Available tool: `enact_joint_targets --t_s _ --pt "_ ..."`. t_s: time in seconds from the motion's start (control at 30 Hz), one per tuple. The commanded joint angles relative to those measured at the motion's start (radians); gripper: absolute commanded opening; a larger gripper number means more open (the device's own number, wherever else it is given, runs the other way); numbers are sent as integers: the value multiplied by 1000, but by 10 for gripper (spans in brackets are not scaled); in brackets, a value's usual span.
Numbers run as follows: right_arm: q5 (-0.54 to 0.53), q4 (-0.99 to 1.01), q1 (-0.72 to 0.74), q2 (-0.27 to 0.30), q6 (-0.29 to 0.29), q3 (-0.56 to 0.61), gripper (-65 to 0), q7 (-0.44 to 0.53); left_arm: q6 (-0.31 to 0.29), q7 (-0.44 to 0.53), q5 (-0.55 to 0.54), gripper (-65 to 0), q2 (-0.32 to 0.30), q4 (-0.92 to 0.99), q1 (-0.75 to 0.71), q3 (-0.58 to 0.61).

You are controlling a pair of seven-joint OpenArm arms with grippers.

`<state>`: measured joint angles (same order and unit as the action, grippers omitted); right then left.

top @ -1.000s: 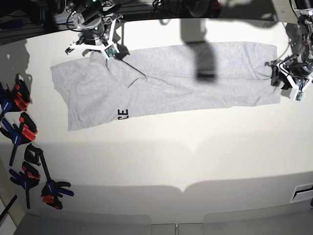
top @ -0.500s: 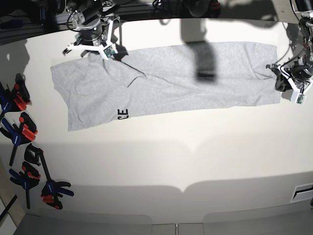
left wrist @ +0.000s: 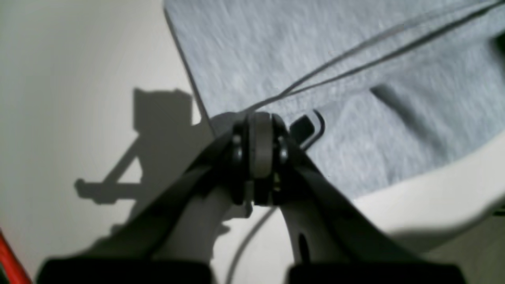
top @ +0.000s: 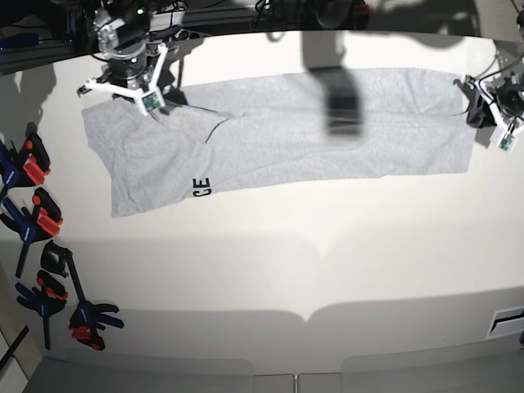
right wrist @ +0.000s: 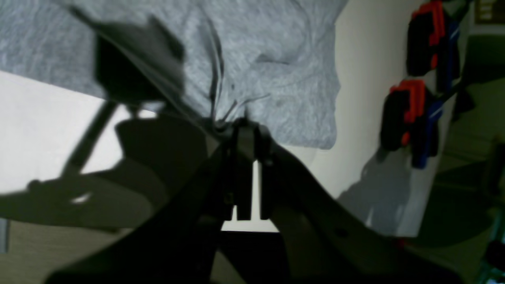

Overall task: Fold the T-shirt properly
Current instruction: 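Grasp the collar-end corner with the right gripper and drag it toward the hem, then hold the strip with the right gripper and pull the left gripper's end inward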

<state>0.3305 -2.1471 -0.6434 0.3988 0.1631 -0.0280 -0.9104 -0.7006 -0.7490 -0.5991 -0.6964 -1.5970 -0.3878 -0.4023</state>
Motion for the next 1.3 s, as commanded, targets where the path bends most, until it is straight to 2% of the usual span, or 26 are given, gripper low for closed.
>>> enact_joint_targets --t_s 0.0,0.1,0.23,0.3,0.4,0.53,0.6,0.73,0.97,1.17,1.2,1.27 --pt "-3 -20 0 11 -16 -22 -650 8 2 17 -7 -650 -24 -14 -3 -10" --pt "-54 -20 0 11 -15 -55 -650 27 2 19 -13 -650 -21 -14 -9 -10" --pt "-63 -20 12 11 -10 -51 -650 102 2 21 -48 -650 -21 -14 -9 -10" --pt "-77 -20 46 11 15 -34 -650 102 2 21 -71 -650 -21 -14 -9 -10" --pt "-171 -20 122 11 45 0 -650 105 2 21 -103 -650 -21 -14 -9 -10" --pt "-299 -17 246 11 47 31 -650 102 2 21 -140 -647 -18 -14 -9 -10" --pt "-335 -5 296 11 47 31 -650 97 2 20 -139 -594 -13 -14 -9 -10" --pt "-338 61 366 11 47 31 -650 71 2 17 -135 -538 4 -14 -9 -10" --pt "-335 236 430 11 46 30 -650 86 2 17 -135 -537 35 -14 -9 -10" --pt "-331 378 504 11 45 31 -650 109 2 17 -135 -537 37 -14 -9 -10" --pt "-331 391 513 11 46 31 -650 108 2 16 -135 -528 36 -14 -9 -10" --pt "-331 397 520 11 46 31 -650 80 2 0 -132 -463 37 -14 -9 -10"
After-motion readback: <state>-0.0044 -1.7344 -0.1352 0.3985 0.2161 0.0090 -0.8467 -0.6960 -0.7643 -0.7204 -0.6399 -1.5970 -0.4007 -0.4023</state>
